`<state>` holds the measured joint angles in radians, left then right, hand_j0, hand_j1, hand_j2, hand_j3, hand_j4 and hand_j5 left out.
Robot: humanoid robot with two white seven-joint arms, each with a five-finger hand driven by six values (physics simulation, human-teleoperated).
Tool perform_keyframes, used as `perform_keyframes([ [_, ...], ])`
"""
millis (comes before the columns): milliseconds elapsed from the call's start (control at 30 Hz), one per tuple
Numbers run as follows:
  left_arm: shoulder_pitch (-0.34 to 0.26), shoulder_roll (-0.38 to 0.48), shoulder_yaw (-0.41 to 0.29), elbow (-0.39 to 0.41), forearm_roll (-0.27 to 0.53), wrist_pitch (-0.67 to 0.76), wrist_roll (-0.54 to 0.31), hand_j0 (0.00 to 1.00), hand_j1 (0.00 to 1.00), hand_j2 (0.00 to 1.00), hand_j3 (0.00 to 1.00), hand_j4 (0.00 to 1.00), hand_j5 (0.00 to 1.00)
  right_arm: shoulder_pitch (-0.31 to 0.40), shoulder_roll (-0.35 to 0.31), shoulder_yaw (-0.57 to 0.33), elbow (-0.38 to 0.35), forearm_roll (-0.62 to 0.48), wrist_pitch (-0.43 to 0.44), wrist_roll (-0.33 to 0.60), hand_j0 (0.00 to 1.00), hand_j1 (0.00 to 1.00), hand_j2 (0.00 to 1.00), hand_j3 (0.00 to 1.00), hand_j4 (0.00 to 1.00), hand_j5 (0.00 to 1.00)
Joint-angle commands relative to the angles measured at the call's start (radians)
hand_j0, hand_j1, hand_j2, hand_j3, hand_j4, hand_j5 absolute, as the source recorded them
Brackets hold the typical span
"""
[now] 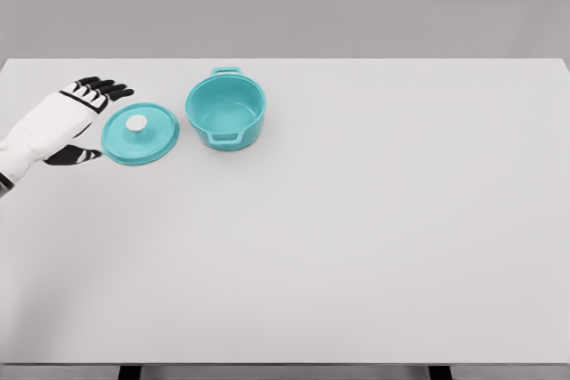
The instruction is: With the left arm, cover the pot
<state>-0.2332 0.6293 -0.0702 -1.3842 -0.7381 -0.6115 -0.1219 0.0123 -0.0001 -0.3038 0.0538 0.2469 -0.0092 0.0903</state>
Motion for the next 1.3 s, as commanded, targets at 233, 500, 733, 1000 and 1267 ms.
perform_keyframes([
  [233,-0.015,0.013,-0.007,0.036,0.005,0.001,-0.001,1.00,1.00,1.00,1.00,1.00,1.00,0.000,0.000,0.000,0.000,0.000,0.000,0.000,1.00,1.00,1.00,1.00,1.00,1.00],
  [500,-0.307,0.013,-0.229,0.293,0.009,0.001,-0.124,0.91,0.91,0.91,0.91,0.91,0.91,0.000,0.000,0.000,0.000,0.000,0.000,0.000,1.00,1.00,1.00,1.00,1.00,1.00],
  [733,-0.402,0.039,-0.370,0.386,0.066,0.001,-0.125,0.87,0.87,0.87,0.87,0.87,0.87,0.000,0.000,0.000,0.000,0.000,0.000,0.000,1.00,1.00,1.00,1.00,1.00,1.00],
  [1000,-0.466,0.039,-0.453,0.465,0.121,0.001,-0.125,0.75,0.75,0.75,0.75,0.75,0.75,0.000,0.000,0.000,0.000,0.000,0.000,0.000,1.00,1.00,1.00,1.00,1.00,1.00],
  [1267,-0.463,0.030,-0.453,0.464,0.138,0.001,-0.122,0.75,0.75,0.75,0.75,0.75,0.75,0.000,0.000,0.000,0.000,0.000,0.000,0.000,1.00,1.00,1.00,1.00,1.00,1.00],
])
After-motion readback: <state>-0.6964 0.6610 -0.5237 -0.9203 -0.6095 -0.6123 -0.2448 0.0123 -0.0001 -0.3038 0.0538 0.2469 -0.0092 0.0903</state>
